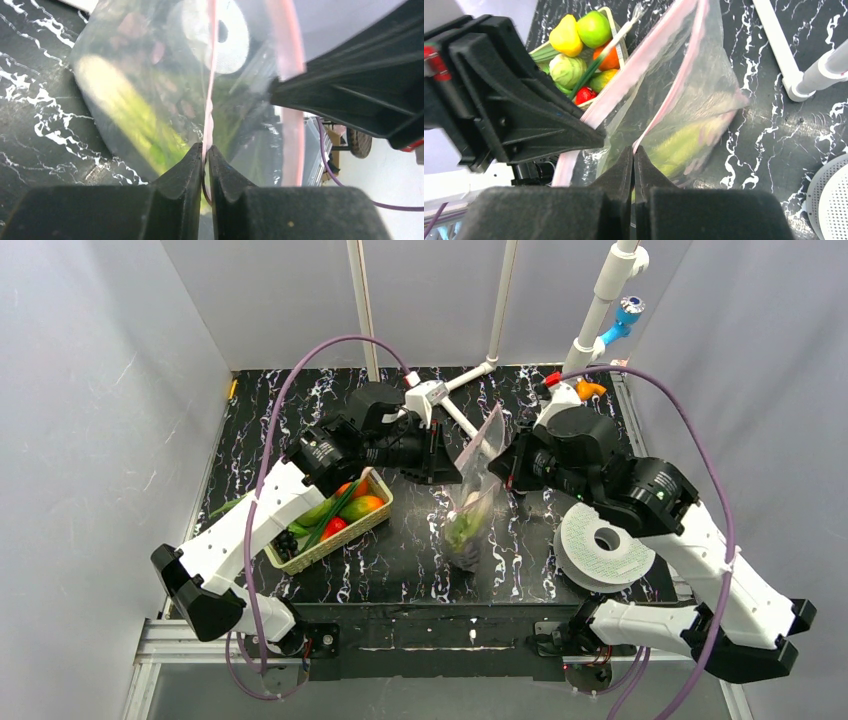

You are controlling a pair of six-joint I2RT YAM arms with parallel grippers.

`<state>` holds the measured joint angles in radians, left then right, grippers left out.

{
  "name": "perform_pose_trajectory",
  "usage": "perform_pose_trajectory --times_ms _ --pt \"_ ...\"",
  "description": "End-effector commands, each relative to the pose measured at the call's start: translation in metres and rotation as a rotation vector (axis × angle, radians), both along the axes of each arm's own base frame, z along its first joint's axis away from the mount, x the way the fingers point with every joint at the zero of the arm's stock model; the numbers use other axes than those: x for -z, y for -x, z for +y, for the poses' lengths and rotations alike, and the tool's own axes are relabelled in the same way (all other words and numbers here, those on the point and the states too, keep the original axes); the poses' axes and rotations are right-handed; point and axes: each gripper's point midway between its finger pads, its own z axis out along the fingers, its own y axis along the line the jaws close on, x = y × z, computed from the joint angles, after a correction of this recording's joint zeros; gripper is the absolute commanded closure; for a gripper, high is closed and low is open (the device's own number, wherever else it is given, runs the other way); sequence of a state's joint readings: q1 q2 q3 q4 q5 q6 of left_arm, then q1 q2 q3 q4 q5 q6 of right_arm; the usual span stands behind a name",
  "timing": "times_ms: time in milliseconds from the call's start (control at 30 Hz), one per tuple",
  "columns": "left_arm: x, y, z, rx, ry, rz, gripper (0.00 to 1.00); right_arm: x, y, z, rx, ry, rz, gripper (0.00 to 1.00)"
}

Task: Place the food in the zip-top bag and seal the zipper
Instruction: Adjust the zipper food storage bag at the center of the board, then pick up the fake fruit from the bin.

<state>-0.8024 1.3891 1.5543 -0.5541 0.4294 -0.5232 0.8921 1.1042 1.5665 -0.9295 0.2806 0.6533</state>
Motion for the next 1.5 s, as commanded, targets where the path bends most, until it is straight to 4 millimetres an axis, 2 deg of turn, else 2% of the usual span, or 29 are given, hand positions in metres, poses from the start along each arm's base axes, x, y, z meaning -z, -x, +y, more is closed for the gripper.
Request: perform_pose_trajectory --times_ms 0,167,200,267,367,500,600,733,867,1067,1100,1200,1233,1333,1467 --pt "0.008 -0.01 0.021 -0.043 -0.048 -0.004 0.84 -0.021 -0.01 0.007 -0.003 -0.068 -0.097 0.99" --pt "0.007 -0.017 0.054 -0.113 -0.096 -0.05 0.4 0.001 -0.018 0.026 -0.032 -0.041 -0.059 0.99" --pt "0.005 -0.017 0.062 -0.127 -0.107 -0.074 0.26 0.005 -0.019 0.03 -0.04 -0.038 -0.053 0.99" --pt "-0.002 -0.017 0.081 -0.166 -0.138 -0.138 0.13 0.013 -0.021 0.036 -0.051 -0.032 -0.041 0.99" --pt "-0.01 -0.013 0.109 -0.226 -0.19 -0.225 0.03 0.019 -0.023 0.043 -0.07 -0.033 -0.033 0.99" --pt "-0.011 -0.014 0.155 -0.367 -0.285 -0.341 0.02 0.022 -0.022 0.051 -0.097 -0.047 -0.024 0.99" --pt "0.0 -0.019 0.196 -0.528 -0.392 -0.393 0.02 0.023 -0.021 0.055 -0.114 -0.054 -0.017 0.99" --pt "0.026 -0.021 0.241 -0.7 -0.551 -0.396 0.02 0.022 -0.019 0.055 -0.122 -0.06 -0.019 0.99" --pt "0.067 -0.026 0.277 -0.862 -0.727 -0.354 0.02 0.021 -0.018 0.052 -0.119 -0.071 -0.031 0.99" --pt "0.095 -0.027 0.31 -1.073 -0.809 -0.309 0.02 0.019 -0.014 0.047 -0.119 -0.075 -0.038 0.99" --pt "0.103 -0.027 0.313 -1.091 -0.806 -0.3 0.05 0.019 -0.013 0.047 -0.118 -0.078 -0.037 0.99" --pt "0.126 -0.028 0.317 -1.105 -0.795 -0.25 0.24 0.022 -0.011 0.046 -0.12 -0.081 -0.03 0.99" --pt "0.135 -0.028 0.319 -1.115 -0.794 -0.221 0.26 0.023 -0.01 0.046 -0.123 -0.082 -0.026 0.99" --pt "0.164 -0.027 0.334 -1.161 -0.807 -0.09 0.25 0.024 -0.008 0.045 -0.122 -0.088 -0.021 0.99" --pt "0.188 -0.03 0.351 -1.226 -0.799 0.034 0.25 0.023 -0.007 0.043 -0.118 -0.098 -0.025 0.99"
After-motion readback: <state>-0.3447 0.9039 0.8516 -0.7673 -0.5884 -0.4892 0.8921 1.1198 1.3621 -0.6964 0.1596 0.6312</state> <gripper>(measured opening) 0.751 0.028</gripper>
